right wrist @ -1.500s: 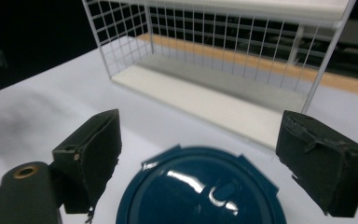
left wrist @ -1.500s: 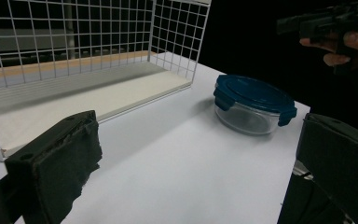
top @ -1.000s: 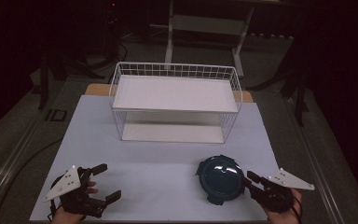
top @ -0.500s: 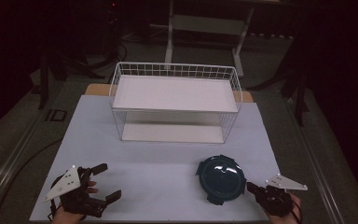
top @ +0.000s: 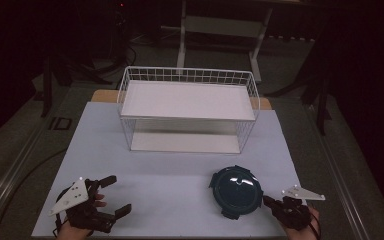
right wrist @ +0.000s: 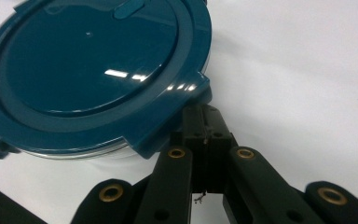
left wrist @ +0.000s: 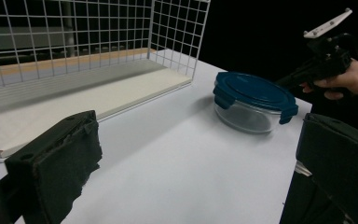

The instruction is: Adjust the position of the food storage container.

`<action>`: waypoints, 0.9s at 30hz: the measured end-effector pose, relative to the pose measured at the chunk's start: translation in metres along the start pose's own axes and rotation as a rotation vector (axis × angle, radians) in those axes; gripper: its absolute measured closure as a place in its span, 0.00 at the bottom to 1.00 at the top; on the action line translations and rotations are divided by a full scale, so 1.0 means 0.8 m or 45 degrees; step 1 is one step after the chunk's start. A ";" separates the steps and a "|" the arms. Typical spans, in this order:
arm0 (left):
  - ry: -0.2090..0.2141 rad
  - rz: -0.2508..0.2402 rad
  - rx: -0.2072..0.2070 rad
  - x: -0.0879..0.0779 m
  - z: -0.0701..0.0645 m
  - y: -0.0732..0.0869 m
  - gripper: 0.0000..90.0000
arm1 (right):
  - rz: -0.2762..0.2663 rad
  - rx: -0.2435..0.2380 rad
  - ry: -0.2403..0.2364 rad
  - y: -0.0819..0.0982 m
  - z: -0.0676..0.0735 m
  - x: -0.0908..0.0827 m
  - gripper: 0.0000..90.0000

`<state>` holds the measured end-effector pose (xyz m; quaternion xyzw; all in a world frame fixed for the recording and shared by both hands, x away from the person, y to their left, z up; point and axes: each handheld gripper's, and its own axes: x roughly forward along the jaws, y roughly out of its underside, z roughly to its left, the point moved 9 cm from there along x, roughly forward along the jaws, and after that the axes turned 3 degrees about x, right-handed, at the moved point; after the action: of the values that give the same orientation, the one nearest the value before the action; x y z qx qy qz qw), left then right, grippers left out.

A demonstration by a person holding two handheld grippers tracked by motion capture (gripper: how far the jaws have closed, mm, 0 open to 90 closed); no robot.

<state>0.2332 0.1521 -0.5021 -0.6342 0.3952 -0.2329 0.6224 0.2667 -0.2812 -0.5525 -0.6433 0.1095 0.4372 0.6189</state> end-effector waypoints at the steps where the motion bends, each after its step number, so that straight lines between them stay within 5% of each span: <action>1: -0.001 0.004 0.004 0.000 0.000 0.000 0.00 | 0.001 -0.004 -0.006 -0.001 0.002 0.001 1.00; 27: 0.011 0.012 0.015 0.001 -0.002 0.001 0.00 | 0.058 -0.106 -0.148 -0.046 0.055 0.057 1.00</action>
<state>0.2323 0.1507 -0.5027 -0.6276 0.3995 -0.2351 0.6255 0.3003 -0.2158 -0.5518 -0.6393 0.0697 0.4922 0.5867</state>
